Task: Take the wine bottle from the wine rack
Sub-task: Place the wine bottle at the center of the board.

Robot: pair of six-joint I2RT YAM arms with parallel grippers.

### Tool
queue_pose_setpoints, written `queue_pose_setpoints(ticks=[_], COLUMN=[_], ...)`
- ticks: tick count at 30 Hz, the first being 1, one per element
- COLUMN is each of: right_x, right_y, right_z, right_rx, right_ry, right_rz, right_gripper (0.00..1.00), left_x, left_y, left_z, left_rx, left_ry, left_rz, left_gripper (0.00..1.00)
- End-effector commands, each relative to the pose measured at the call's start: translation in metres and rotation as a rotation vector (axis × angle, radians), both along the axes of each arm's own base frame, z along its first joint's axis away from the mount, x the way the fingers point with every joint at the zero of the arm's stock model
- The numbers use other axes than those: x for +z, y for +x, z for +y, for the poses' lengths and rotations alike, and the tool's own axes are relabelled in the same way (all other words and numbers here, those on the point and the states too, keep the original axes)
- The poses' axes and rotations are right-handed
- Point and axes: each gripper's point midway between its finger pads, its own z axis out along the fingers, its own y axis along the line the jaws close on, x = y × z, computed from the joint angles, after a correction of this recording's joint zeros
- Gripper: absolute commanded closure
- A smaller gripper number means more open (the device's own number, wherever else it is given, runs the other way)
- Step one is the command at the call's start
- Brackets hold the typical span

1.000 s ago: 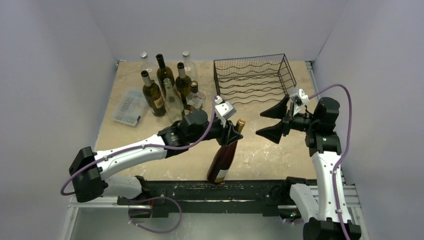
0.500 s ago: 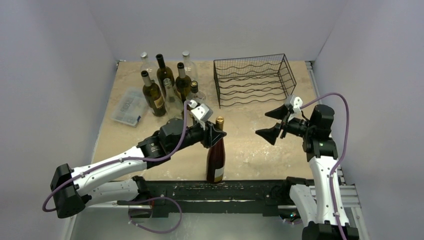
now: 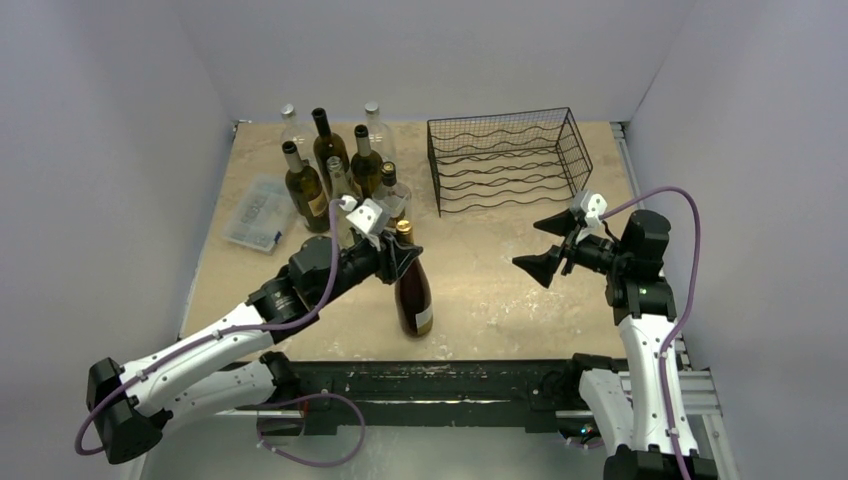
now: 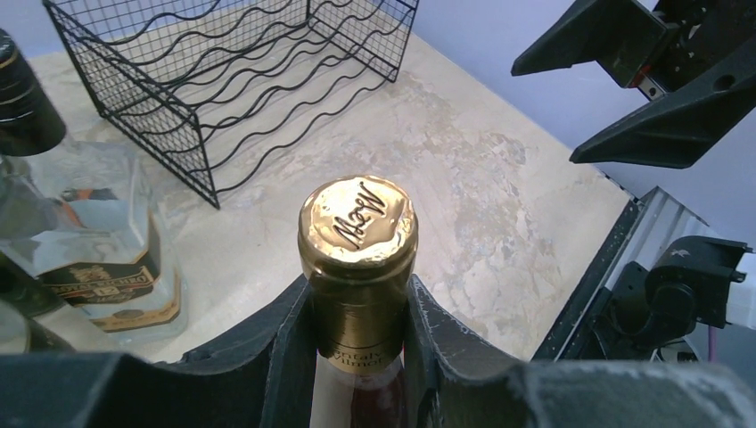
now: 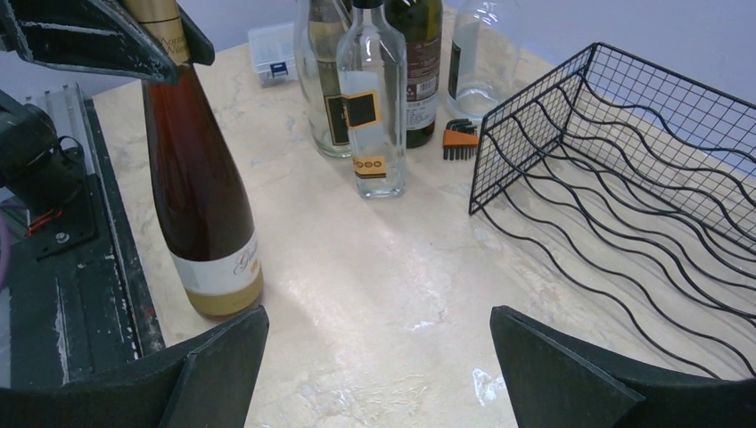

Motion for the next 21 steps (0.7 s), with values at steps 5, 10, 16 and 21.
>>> queue_pose_setpoints(ticks=[5, 10, 16, 21], right_x=[0.003, 0.002, 0.001, 0.001], right_y=[0.003, 0.003, 0.003, 0.002], right_z=[-0.003, -0.003, -0.003, -0.003], right_rx=[-0.014, -0.013, -0.012, -0.012], right_ry=[-0.022, -0.023, -0.026, -0.028], right_rz=[-0.048, -0.047, -0.048, -0.049], right_gripper=[0.01, 0.01, 0.01, 0.01], left_x=[0.071, 0.073, 0.079, 0.084], left_y=[0.011, 0.015, 0.025, 0.038], left_z=[0.038, 0.056, 0.083, 0.109], left_rx=[0.126, 0.196, 0.307, 0.424], left_ry=[-0.153, -0.116, -0.072, -0.030], left_rz=[-0.182, -0.217, -0.271, -0.319], left_gripper=[1.00, 1.00, 1.00, 1.00])
